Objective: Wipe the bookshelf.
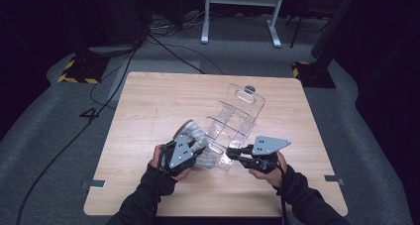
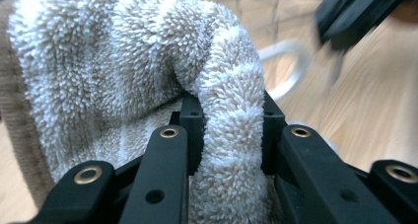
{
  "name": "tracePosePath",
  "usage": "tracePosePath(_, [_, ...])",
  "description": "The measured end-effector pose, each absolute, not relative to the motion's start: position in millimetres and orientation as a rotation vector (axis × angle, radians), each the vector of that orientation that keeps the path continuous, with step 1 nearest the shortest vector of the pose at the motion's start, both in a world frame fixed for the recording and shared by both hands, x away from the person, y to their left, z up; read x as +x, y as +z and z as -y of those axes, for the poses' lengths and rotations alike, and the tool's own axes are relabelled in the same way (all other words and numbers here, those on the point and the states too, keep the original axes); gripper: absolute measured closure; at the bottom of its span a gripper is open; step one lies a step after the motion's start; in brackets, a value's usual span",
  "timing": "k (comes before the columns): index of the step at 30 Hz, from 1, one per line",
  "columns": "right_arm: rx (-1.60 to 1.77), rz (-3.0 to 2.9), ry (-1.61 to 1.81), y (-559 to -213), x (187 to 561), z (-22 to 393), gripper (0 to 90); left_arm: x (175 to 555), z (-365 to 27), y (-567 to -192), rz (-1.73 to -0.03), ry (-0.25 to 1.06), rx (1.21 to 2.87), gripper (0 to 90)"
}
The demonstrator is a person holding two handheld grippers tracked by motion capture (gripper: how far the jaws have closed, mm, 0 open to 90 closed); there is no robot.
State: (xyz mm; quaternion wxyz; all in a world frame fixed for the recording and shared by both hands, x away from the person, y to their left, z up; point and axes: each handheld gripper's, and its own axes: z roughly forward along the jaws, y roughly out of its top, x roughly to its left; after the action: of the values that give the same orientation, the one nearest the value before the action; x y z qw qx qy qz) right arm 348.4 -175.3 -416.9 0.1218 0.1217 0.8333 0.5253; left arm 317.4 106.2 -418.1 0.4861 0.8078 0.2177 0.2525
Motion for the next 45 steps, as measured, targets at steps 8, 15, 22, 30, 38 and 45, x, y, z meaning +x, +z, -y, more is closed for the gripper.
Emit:
tracePosePath(8, [0.351,-2.432,1.535,-417.0,348.5,175.8,83.9,300.2,-58.2,-427.7,-0.296,0.553,2.047,72.8])
tracePosePath(15, [0.359,-2.432,1.529,-416.6,349.5,178.9,84.5,307.5,-50.0,-449.2,-0.273,0.519,2.134,74.2])
tracePosePath(22, [0.358,-2.432,1.527,-416.5,349.5,179.3,84.6,315.0,-45.2,-479.7,-0.269,0.483,2.243,74.9])
tracePosePath(30, [0.353,-2.439,1.526,-416.1,349.9,179.8,84.6,332.8,-85.0,-468.7,-0.396,0.544,2.273,74.7])
tracePosePath(38, [0.353,-2.436,1.519,-415.9,351.0,178.9,83.9,332.3,-97.9,-430.5,-0.381,0.634,2.169,74.2])
tracePosePath(45, [0.367,-2.43,1.524,-416.5,351.3,178.7,83.9,322.2,-81.9,-414.6,-0.325,0.641,2.101,73.5])
